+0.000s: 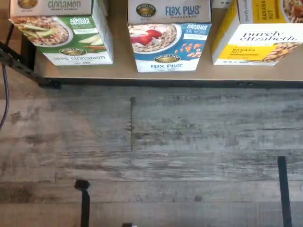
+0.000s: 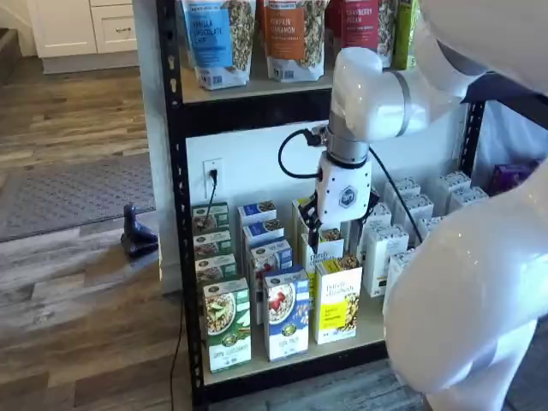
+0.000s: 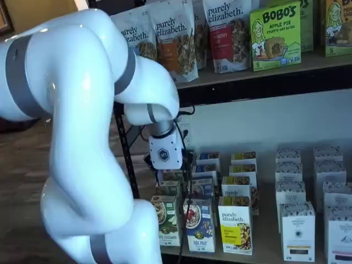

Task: Pick up the blue and white box that is on the bottom shelf, the second box from the left

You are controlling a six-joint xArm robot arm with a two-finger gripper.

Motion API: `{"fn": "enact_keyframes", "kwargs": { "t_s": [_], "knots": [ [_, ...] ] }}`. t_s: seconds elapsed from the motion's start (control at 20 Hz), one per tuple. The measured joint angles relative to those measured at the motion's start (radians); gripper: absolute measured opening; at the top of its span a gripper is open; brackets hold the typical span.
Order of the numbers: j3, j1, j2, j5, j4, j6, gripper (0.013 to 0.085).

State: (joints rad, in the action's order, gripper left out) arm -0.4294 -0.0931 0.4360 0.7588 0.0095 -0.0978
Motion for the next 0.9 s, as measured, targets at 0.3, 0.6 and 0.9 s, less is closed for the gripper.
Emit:
{"fn": "enact_keyframes", "kwargs": {
  "t_s": [0.3,0.6,0.9],
  "knots": [
    [0.005,-0.007,-0.111,-0.121,-0.064,-0.056,0.0850],
    [-0.028,-0.021,-0.235,-0.212,-0.057,-0.065,0.0850],
    [-0.113,-0.032,-0.429,-0.321,-0.053,-0.074,0.0850]
  ]
}}
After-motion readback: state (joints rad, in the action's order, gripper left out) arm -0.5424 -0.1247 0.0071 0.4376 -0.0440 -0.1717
